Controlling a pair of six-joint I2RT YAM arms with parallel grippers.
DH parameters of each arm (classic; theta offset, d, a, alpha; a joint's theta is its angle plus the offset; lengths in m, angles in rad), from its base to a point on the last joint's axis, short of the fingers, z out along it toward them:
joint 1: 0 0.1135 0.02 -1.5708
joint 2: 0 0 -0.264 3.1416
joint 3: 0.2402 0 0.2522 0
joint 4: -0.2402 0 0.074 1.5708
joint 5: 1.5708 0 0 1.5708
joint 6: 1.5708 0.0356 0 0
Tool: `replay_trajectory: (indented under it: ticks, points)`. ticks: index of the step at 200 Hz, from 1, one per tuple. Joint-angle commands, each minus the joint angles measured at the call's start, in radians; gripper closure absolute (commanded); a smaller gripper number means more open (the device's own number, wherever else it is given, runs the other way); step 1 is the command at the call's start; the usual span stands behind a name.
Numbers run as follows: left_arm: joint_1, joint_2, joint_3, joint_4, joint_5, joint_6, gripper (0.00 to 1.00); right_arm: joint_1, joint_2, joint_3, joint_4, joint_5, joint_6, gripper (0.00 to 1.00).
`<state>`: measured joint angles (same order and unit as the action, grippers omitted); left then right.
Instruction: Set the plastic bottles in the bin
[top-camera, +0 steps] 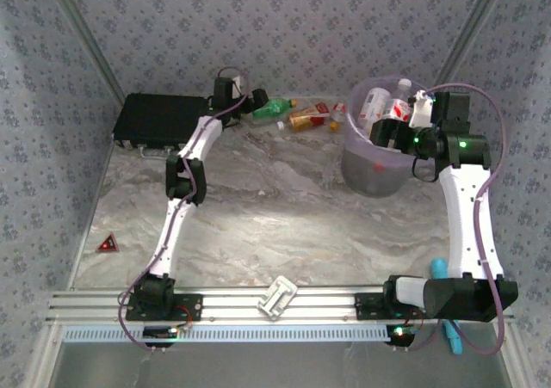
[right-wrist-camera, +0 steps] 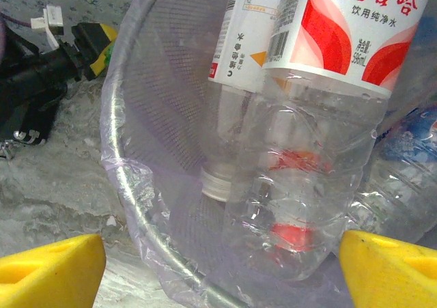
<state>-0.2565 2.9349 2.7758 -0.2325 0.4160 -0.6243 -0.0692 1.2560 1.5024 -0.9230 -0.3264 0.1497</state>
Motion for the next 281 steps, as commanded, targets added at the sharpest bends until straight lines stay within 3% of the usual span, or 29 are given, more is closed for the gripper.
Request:
replay_trajectory:
  ticks: [1, 57, 119, 227, 281]
  points:
    - [-0.024, 0.036, 0.047, 0.022, 0.014, -0.014, 0.02, 0.008, -0.014, -0.005, -0.002, 0.016, 0.005, 0.1]
    - [-0.054, 0.007, 0.027, -0.127, 0.052, 0.131, 0.06, 0.006, -0.014, -0.006, -0.007, 0.029, 0.001, 0.11]
    - [-0.093, -0.083, -0.045, -0.284, -0.055, 0.297, 0.21, 0.003, -0.02, -0.01, -0.005, 0.029, 0.003, 0.11]
    - [-0.099, -0.153, -0.107, -0.31, -0.013, 0.311, 0.49, -0.001, -0.033, -0.007, -0.008, 0.026, 0.009, 0.11]
    - [-0.096, -0.232, -0.164, -0.307, 0.035, 0.302, 0.53, -0.004, -0.028, 0.001, -0.007, 0.016, 0.009, 0.11]
